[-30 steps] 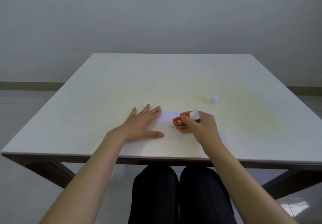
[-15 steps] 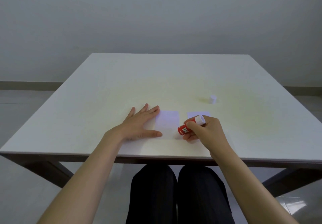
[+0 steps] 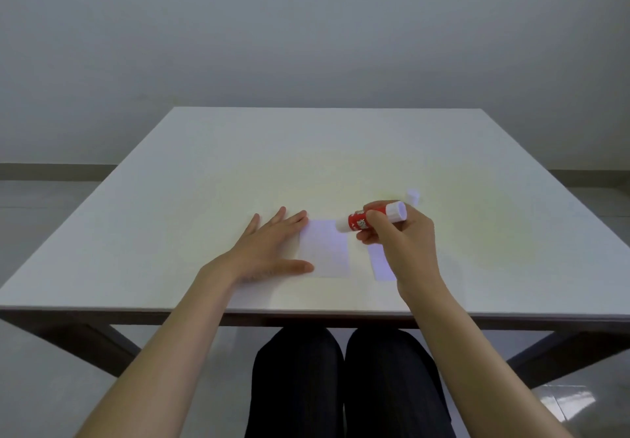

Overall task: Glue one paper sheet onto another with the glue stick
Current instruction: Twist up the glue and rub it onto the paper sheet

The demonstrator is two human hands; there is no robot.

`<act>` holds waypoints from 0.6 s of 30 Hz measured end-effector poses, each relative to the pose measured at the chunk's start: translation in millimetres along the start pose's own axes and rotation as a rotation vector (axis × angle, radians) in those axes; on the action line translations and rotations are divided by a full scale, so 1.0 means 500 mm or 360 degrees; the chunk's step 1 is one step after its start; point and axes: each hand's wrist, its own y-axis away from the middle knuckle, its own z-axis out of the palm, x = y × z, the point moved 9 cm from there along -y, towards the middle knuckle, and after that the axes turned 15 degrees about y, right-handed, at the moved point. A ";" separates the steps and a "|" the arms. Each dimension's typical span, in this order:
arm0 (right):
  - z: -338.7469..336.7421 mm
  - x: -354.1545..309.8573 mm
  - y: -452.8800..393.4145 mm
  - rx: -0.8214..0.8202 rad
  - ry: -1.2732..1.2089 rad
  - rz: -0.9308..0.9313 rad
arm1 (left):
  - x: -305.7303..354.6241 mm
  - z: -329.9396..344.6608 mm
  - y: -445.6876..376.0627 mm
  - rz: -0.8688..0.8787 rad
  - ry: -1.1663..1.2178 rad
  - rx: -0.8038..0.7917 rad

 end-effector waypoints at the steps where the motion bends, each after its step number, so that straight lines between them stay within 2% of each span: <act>1: -0.010 -0.005 -0.001 0.0045 -0.0010 -0.0023 | 0.000 0.001 0.000 0.0001 0.0003 0.0001; 4: -0.002 -0.003 -0.007 0.0005 -0.0034 -0.0030 | 0.002 0.001 0.000 0.0006 -0.0011 0.0003; 10: 0.102 0.046 0.008 -0.0345 0.0062 0.0160 | 0.013 -0.001 0.006 0.0012 0.0022 -0.0043; 15: 0.060 0.054 -0.025 -0.0065 0.0062 0.0199 | 0.013 -0.002 0.005 -0.0005 -0.0017 -0.0070; 18: 0.062 0.059 -0.014 -0.0136 0.0155 0.0189 | 0.009 0.000 0.003 -0.0001 -0.0017 -0.0067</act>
